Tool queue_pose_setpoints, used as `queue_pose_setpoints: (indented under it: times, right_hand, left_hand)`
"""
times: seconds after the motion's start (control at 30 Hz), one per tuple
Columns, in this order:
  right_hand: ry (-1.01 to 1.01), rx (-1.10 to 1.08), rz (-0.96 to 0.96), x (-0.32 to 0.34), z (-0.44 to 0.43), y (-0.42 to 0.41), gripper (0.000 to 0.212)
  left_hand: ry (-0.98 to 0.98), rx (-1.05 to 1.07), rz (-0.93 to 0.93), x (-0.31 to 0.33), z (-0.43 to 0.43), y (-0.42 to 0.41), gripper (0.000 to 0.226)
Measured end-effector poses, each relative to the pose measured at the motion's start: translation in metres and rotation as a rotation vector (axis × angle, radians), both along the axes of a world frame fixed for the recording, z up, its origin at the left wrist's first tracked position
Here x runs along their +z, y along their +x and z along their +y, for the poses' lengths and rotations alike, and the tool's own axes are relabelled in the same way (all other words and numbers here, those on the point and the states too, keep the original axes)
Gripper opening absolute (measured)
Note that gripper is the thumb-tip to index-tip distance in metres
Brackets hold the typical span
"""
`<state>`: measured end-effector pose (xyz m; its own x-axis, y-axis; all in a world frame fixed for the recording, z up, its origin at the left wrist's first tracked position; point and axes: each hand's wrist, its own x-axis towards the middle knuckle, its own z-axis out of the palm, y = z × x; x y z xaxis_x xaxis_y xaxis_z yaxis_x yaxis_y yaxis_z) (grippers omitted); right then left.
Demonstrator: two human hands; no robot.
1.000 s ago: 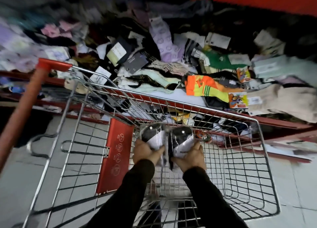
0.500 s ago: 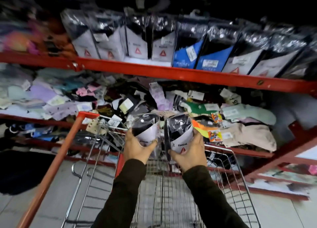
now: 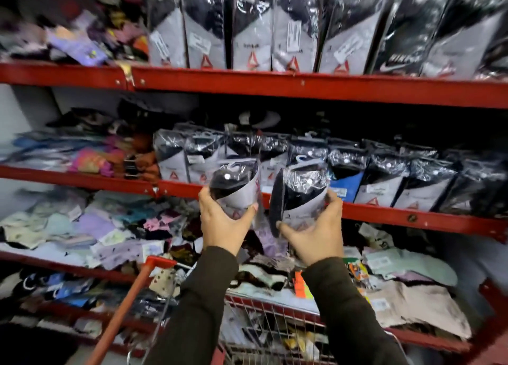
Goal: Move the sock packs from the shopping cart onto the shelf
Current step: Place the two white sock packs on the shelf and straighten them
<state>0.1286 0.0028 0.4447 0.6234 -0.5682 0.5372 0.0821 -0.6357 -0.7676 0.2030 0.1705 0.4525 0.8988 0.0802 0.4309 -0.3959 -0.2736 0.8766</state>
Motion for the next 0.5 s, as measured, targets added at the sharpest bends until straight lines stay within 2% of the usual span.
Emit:
queue_pose_setpoints:
  times: [0.13,0.23,0.5]
  right_hand:
    - [0.026,0.005,-0.083,0.031,0.004,0.047,0.110]
    - [0.043,0.000,-0.120,0.043,0.010,0.082,0.111]
    - [0.037,-0.035,-0.115,0.033,0.013,0.143,0.111]
  left_hand:
    - [-0.015,0.022,-0.073,0.035,-0.012,0.040,0.098]
    - [0.004,0.012,-0.045,0.046,-0.018,0.069,0.099]
    - [-0.012,0.011,-0.102,0.031,-0.024,0.126,0.093]
